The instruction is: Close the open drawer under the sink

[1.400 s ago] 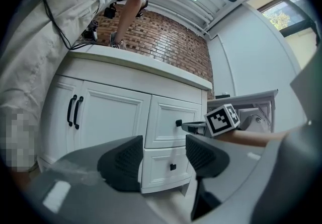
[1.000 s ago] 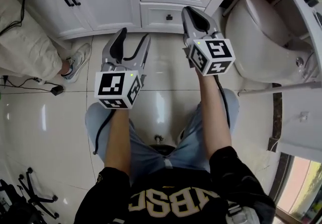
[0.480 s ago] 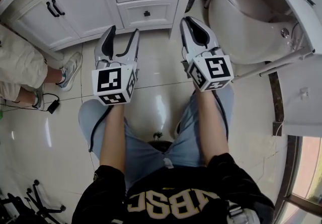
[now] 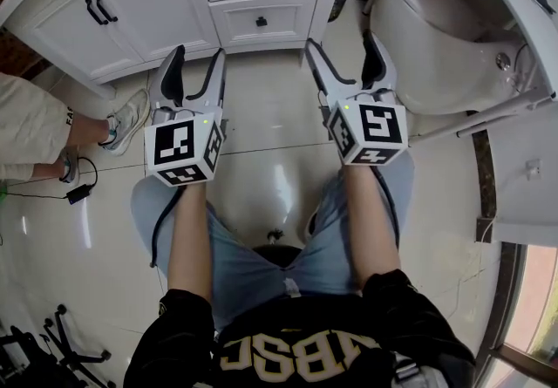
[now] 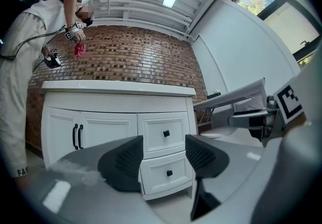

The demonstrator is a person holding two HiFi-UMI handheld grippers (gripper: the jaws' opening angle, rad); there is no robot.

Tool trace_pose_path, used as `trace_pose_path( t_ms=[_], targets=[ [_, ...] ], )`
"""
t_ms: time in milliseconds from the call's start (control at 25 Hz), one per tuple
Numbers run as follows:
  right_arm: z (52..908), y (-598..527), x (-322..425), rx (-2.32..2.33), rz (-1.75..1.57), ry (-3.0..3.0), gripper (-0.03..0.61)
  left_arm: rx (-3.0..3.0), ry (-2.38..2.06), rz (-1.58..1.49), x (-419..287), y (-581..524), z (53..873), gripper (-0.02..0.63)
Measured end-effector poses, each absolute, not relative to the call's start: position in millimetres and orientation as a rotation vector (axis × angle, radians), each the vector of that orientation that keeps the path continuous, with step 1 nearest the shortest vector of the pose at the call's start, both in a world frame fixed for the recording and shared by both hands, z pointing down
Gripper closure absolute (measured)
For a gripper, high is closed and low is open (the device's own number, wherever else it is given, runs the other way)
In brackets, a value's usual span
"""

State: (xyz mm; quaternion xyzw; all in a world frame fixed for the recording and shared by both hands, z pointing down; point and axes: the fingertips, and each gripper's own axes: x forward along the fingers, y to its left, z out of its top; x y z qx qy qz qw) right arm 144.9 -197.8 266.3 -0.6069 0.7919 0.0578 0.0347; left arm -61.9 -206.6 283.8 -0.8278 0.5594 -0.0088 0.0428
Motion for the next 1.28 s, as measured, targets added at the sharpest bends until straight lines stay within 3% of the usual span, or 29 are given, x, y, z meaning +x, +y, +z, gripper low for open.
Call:
trace_pose_path(
  t_ms=[80, 1280],
  targets=[
    [272, -199, 148, -1.918, 0.159, 2.425, 0.156, -2.517, 1.727, -0.016, -65, -208, 283, 0.347],
    [280, -202, 124, -1.835, 0.157, 2.513, 0.158, -2.503, 1.753, 0.003, -61, -214, 283, 0.342]
  ],
)
